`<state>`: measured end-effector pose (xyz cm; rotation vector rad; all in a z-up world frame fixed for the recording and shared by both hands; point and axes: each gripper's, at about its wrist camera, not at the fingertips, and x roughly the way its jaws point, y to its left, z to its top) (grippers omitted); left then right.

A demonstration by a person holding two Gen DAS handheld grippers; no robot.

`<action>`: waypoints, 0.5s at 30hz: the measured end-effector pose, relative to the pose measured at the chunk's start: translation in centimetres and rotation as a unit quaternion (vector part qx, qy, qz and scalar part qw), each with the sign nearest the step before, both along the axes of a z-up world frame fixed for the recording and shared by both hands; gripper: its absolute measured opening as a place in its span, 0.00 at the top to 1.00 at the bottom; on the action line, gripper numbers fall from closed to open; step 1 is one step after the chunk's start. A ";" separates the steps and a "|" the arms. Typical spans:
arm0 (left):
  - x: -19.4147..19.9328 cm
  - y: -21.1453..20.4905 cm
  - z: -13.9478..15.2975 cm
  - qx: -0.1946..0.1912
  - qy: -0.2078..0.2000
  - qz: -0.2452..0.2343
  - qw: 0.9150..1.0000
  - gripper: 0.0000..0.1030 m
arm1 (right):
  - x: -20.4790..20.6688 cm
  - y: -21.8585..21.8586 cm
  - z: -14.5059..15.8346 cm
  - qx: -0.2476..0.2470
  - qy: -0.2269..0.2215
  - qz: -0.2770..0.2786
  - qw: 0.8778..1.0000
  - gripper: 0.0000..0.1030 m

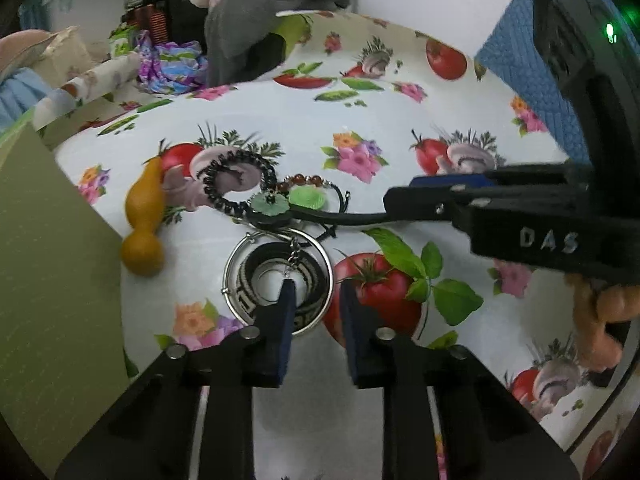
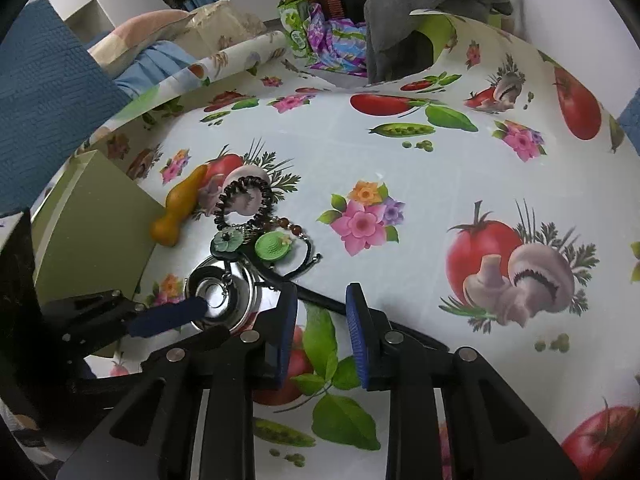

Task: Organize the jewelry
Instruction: 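Close the left tool on the round silver keychain pendant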

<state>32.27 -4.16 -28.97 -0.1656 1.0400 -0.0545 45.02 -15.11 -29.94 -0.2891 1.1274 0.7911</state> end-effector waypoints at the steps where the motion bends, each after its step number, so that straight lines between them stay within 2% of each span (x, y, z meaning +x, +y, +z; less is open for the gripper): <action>1: 0.2 0.0 -0.3 0.000 0.005 -0.007 1.000 0.81 | 0.1 0.1 -0.1 0.001 0.003 0.006 1.000 0.77; 3: 0.5 -0.2 -0.6 -0.005 0.012 -0.020 1.000 0.88 | 0.2 0.3 -0.2 0.003 0.008 0.018 1.000 0.75; 6: 0.7 0.0 -0.5 -0.010 0.018 -0.023 1.000 0.93 | 0.4 0.9 -0.4 -0.002 0.014 0.040 0.999 0.69; 15: -0.6 1.0 2.7 -0.052 -0.002 -0.014 0.999 0.94 | 0.5 2.6 -0.8 -0.020 0.028 0.091 0.995 0.69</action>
